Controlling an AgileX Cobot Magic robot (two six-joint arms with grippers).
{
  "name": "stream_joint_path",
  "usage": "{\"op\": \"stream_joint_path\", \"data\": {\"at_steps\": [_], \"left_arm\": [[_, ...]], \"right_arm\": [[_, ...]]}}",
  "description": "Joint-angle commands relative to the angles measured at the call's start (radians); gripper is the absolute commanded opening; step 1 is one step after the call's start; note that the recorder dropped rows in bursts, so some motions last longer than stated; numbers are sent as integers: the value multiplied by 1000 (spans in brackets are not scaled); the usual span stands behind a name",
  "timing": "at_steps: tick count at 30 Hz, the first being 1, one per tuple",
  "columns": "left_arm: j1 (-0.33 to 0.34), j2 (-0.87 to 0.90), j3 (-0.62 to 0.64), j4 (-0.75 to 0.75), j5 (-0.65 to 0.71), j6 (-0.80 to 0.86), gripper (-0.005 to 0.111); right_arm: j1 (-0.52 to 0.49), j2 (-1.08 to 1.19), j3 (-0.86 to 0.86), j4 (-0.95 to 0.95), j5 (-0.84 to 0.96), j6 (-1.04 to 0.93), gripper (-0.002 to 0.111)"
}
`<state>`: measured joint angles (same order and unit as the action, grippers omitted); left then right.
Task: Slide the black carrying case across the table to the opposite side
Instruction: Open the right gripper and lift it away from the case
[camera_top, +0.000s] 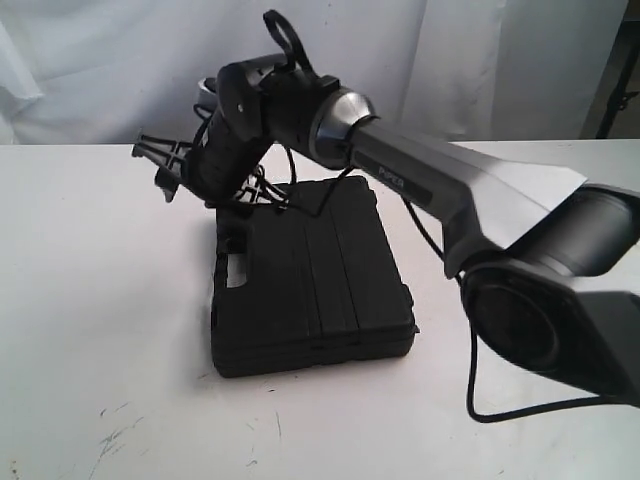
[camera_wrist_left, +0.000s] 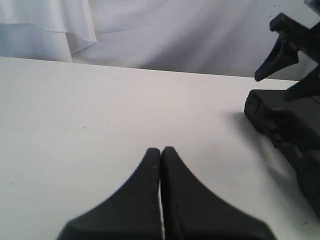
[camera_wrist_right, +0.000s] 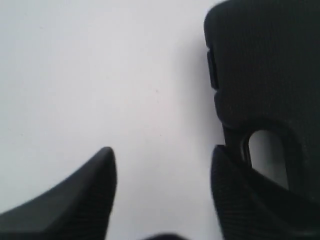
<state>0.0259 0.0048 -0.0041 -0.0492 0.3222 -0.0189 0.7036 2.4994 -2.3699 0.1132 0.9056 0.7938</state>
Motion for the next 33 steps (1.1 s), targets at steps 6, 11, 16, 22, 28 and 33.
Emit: {"op": "stream_joint_path", "data": {"at_steps": [6, 11, 16, 22, 28, 33], "left_arm": [[-2, -5, 4, 0, -10, -6, 0], [-2, -5, 4, 0, -10, -6, 0], [-2, -5, 4, 0, -10, -6, 0], [-2, -5, 4, 0, -10, -6, 0], [-2, -5, 4, 0, -10, -6, 0], [-2, -5, 4, 0, -10, -6, 0]], "right_arm": [[-122, -92, 0, -19, 216, -334, 0], [-205, -108, 7, -14, 315, -569, 0], [-280, -202, 127, 0, 315, -667, 0], [-399, -369, 369, -35, 315, -723, 0], [-523, -654, 799, -29, -49, -760, 0], [-609, -949, 1220, -29, -463, -802, 0]]}}
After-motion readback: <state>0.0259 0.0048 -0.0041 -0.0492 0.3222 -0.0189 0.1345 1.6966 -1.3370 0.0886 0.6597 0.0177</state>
